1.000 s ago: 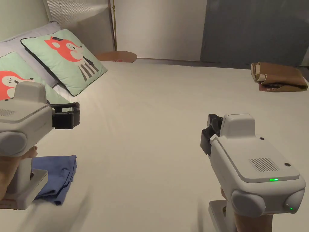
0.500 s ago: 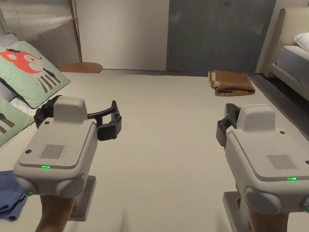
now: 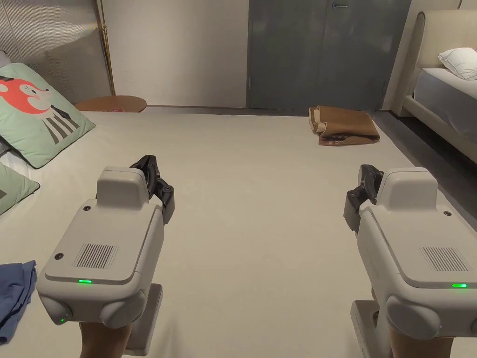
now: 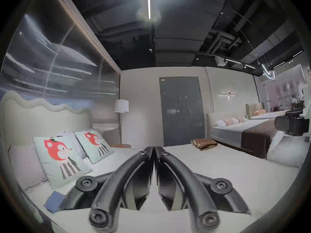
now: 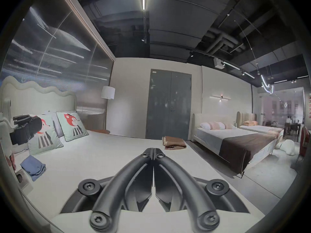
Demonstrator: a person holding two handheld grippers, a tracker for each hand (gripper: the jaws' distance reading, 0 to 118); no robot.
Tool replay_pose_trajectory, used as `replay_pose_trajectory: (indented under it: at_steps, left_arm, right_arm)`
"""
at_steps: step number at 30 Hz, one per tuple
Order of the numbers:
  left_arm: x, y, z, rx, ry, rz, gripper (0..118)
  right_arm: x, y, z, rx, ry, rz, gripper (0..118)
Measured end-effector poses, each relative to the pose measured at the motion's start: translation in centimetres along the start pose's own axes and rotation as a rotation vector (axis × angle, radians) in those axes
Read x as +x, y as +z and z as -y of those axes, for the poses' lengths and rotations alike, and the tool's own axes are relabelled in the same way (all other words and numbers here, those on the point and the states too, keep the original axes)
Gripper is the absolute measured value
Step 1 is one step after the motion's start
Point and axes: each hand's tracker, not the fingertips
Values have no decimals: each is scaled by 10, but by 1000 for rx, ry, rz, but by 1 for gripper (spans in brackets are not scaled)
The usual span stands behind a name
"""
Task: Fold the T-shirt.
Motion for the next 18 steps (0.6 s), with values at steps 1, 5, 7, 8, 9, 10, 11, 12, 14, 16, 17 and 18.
replay_pose_trajectory:
  at_steps: [1, 5, 7, 8, 9, 10, 11, 12, 14, 16, 17, 18]
  left_arm:
    - [0, 0, 1, -1, 6, 10, 0]
    - [1, 1, 2, -9, -9, 4, 0]
    - [2, 1, 2, -14, -13, 5, 0]
    - [2, 1, 3, -17, -16, 12, 0]
    - [2, 1, 3, -20, -16, 15, 0]
    - [3, 0, 2, -24, -17, 14, 0]
    - [3, 0, 3, -24, -15, 12, 0]
    - [3, 0, 3, -24, -15, 14, 0]
    - [4, -1, 3, -27, -20, 12, 0]
    - [4, -1, 3, -28, -23, 16, 0]
    - [4, -1, 3, -32, -24, 17, 0]
    - [3, -1, 3, -31, -23, 17, 0]
  right_arm:
    - [0, 0, 0, 1, 0, 2, 0]
    - [0, 2, -2, 4, -7, -1, 0]
    - [0, -3, 3, 6, -3, 0, 0]
    - [1, -5, 5, 8, -5, -1, 0]
    - [1, -6, 5, 11, -11, -4, 0]
    - [2, -6, 5, 12, -14, -2, 0]
    - [2, -6, 5, 13, -16, 0, 0]
    - [2, -6, 5, 14, -18, 1, 0]
    - [2, -7, 5, 14, -20, 0, 0]
    - [3, -8, 6, 14, -14, 3, 0]
    - [3, -9, 6, 15, -12, 4, 0]
    - [3, -9, 6, 15, -14, 5, 0]
